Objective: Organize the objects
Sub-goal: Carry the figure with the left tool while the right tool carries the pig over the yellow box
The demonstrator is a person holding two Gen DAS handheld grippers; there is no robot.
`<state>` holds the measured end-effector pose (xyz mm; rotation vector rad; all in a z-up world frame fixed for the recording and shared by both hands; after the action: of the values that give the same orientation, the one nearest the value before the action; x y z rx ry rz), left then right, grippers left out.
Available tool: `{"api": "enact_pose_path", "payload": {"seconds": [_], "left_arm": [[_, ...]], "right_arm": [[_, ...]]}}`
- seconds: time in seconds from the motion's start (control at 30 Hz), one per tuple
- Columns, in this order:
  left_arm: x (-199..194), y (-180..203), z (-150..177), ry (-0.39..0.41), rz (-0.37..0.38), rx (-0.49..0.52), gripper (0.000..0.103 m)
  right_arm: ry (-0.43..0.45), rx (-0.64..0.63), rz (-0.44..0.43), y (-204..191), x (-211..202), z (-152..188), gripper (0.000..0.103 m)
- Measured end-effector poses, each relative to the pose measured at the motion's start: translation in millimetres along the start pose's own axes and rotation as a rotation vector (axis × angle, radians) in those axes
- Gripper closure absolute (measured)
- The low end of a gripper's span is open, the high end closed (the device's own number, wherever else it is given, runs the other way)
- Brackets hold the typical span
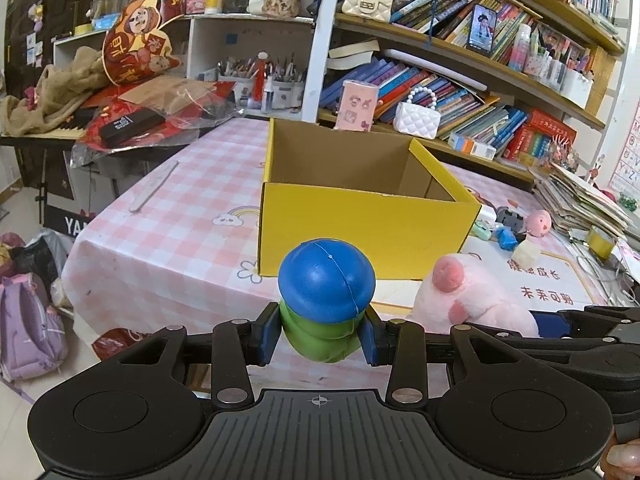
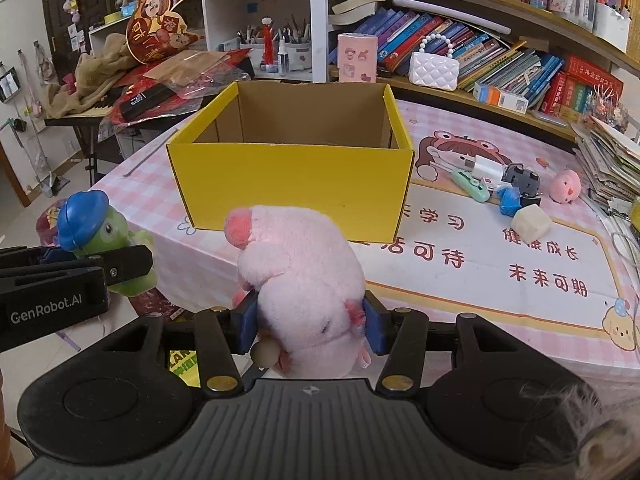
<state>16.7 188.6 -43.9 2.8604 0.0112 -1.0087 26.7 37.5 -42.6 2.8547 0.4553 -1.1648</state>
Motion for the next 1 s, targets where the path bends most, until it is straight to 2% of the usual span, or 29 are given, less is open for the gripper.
{"api": "enact_pose_path", "payload": {"seconds": [0.27, 0.6, 0.87, 1.0], "left_arm": [[-0.6, -0.5, -9.0, 0.025, -0.003, 0.012, 0.065], [2.3, 2.4, -31.6, 0.081, -0.005, 0.006, 0.064], [17.0, 8.9, -90.4, 0.182, 0.003, -0.006, 0.064], [43.7, 17.0, -117.4, 0.2, -0.001, 0.003, 0.064]], "right_arm": [[0.009, 0.001, 0.003, -2.0, 1.7, -5.9, 0.054], [0.045, 0.018, -0.019, 2.0, 6.1, -36.7, 0.054], [0.201, 0.005, -0.017, 14.6, 10.6, -108.7, 0.054], [0.219, -0.026, 0.0, 24.8, 35.0, -138.3, 0.053]]}}
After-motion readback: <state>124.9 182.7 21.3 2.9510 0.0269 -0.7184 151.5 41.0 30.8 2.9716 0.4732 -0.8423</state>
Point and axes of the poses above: each gripper's, at about its wrist camera, not at the fingertips, and x roughly the way its jaws point, y to its right, z to its underside, the point moved 6 cm from there along x, roughly the way its jaws point, and after that the axes turned 5 degrees about -z, right-handed, at the moved point
